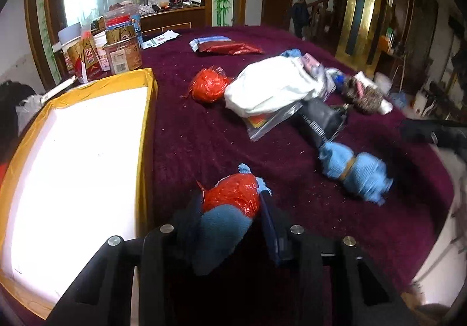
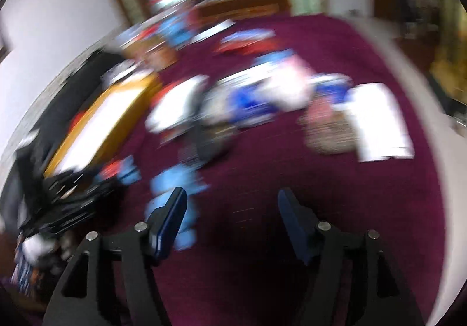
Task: Organize soft objects
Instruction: 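Carry the blue towel to the tray with left tool while right tool grasps knit glove, then release the blue towel in the tray with the left tool while the right tool drops the knit glove there, then grasp the white cloth on the table with the left tool, then place white cloth in tray with left tool while right tool places blue bread bag, then grasp the red-and-blue sponge pack with the left tool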
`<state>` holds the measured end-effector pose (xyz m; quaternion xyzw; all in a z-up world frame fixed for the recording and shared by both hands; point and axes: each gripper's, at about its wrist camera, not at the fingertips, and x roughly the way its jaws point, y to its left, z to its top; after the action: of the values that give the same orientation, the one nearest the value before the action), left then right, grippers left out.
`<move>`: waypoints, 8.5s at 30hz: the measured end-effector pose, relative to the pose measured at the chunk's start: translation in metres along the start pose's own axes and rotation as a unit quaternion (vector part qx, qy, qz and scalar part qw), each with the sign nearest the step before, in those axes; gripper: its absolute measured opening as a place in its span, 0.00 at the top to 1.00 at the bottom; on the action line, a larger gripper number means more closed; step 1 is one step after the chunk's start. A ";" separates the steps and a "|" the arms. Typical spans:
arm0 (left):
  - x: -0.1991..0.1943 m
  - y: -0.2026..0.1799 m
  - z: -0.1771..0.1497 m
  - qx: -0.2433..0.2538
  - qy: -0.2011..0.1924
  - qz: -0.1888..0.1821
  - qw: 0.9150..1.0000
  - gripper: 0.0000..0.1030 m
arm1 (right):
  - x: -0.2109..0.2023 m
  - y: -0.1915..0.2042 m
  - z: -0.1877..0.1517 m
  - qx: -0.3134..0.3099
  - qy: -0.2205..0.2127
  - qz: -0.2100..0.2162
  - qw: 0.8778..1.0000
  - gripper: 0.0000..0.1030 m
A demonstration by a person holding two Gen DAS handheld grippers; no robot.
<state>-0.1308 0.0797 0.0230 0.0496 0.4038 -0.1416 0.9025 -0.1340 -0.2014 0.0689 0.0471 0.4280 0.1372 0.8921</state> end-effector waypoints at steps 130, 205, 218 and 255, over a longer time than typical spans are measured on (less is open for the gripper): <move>0.017 0.036 0.094 -0.213 -0.020 -0.181 0.960 0.82 | 0.040 -0.078 0.052 0.146 -0.048 -0.019 0.988 0.26; -0.059 0.279 0.000 -0.462 -0.100 -0.036 0.881 0.26 | 0.177 0.267 0.180 -0.058 0.062 0.136 0.987 0.39; -0.083 0.190 -0.023 -0.447 -0.109 -0.067 0.885 0.21 | 0.061 0.064 0.094 0.043 -0.020 0.069 0.996 0.33; 0.015 0.032 0.044 -0.252 0.027 -0.061 0.965 0.22 | 0.075 0.020 0.005 0.062 0.038 0.153 0.986 0.29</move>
<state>-0.0802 0.0982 0.0405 -0.2000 0.4531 -0.0883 0.8643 -0.0896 -0.1610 0.0192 0.1621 0.4575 0.2465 0.8389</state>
